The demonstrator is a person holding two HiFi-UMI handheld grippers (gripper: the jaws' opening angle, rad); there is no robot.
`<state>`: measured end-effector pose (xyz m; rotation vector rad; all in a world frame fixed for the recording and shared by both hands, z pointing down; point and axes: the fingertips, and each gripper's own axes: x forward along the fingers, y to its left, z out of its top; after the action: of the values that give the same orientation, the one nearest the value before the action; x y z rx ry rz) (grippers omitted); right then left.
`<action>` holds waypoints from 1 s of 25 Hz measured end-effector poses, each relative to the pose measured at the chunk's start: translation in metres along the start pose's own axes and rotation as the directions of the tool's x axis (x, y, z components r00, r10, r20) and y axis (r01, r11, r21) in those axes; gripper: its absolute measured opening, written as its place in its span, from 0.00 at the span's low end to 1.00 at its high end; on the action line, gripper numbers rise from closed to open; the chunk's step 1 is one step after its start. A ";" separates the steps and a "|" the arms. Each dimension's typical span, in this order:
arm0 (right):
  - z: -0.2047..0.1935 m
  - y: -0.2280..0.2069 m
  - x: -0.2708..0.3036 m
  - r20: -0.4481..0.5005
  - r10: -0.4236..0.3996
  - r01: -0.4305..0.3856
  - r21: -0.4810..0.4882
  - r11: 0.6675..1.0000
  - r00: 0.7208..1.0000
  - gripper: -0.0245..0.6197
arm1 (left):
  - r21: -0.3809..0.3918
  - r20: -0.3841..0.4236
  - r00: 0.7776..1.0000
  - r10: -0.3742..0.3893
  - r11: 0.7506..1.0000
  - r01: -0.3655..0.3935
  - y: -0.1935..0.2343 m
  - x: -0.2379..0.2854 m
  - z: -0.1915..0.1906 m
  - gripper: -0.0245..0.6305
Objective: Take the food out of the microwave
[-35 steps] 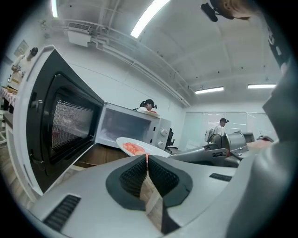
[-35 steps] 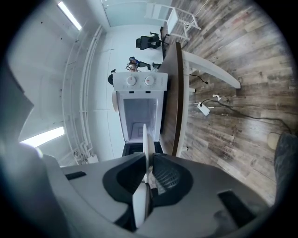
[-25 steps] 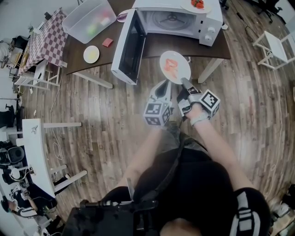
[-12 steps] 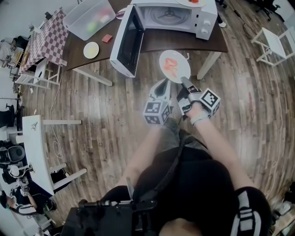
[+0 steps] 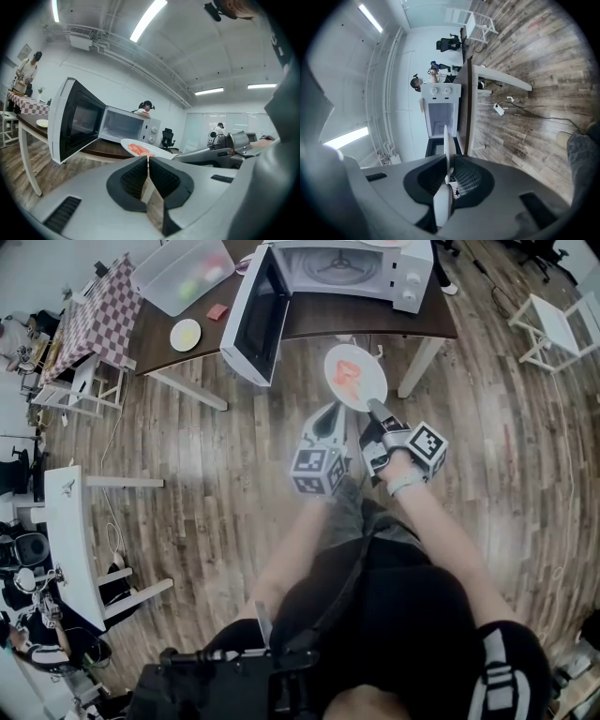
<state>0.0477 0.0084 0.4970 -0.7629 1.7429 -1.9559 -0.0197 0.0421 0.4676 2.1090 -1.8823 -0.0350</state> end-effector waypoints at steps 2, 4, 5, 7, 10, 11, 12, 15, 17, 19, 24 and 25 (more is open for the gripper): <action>-0.001 0.000 -0.005 -0.003 0.004 -0.004 0.003 1.000 1.000 0.10 | -0.002 0.001 1.000 0.002 1.000 -0.002 -0.004 -0.003 -0.002 0.05; -0.001 -0.001 -0.007 -0.006 0.006 -0.006 0.002 1.000 1.000 0.10 | -0.003 0.002 1.000 0.004 1.000 -0.004 -0.006 -0.004 -0.003 0.05; -0.001 -0.001 -0.007 -0.008 0.006 -0.006 0.001 1.000 1.000 0.10 | -0.002 0.003 1.000 0.005 1.000 -0.005 -0.006 -0.004 -0.003 0.05; -0.001 -0.003 -0.009 -0.013 0.004 -0.004 -0.006 1.000 1.000 0.10 | -0.001 0.003 1.000 0.007 1.000 -0.007 -0.007 -0.006 -0.003 0.05; 0.000 -0.006 -0.009 -0.019 0.001 -0.002 -0.019 1.000 1.000 0.10 | -0.001 0.003 1.000 0.011 1.000 -0.011 -0.006 -0.006 -0.002 0.05; -0.001 -0.003 -0.008 -0.019 0.006 -0.007 -0.014 1.000 1.000 0.10 | 0.000 0.005 1.000 0.013 1.000 -0.013 -0.006 -0.006 -0.001 0.05; -0.002 0.000 -0.007 -0.019 0.013 -0.013 -0.005 1.000 1.000 0.10 | 0.002 0.007 1.000 0.013 1.000 -0.013 -0.005 -0.005 0.000 0.05; -0.001 0.003 -0.004 -0.019 0.018 -0.018 -0.002 1.000 1.000 0.10 | 0.005 0.009 1.000 0.012 1.000 -0.012 -0.004 -0.002 0.001 0.05; 0.002 0.001 -0.005 -0.018 0.003 -0.004 -0.014 1.000 1.000 0.10 | 0.008 0.005 1.000 0.010 1.000 -0.010 -0.005 -0.001 0.002 0.05; 0.004 0.000 -0.005 -0.017 -0.003 0.003 -0.018 1.000 1.000 0.10 | 0.012 0.003 1.000 0.010 1.000 -0.010 -0.005 0.001 0.002 0.05; 0.005 0.002 0.000 -0.016 0.012 -0.012 -0.001 1.000 1.000 0.10 | 0.012 0.003 1.000 0.011 1.000 -0.011 -0.004 0.006 0.003 0.05; 0.007 0.001 0.000 -0.016 0.006 -0.006 -0.006 1.000 1.000 0.10 | 0.012 0.002 1.000 0.010 1.000 -0.010 -0.004 0.007 0.003 0.05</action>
<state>0.0522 0.0033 0.4964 -0.7448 1.7589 -1.9591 -0.0158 0.0352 0.4650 2.1081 -1.8983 -0.0238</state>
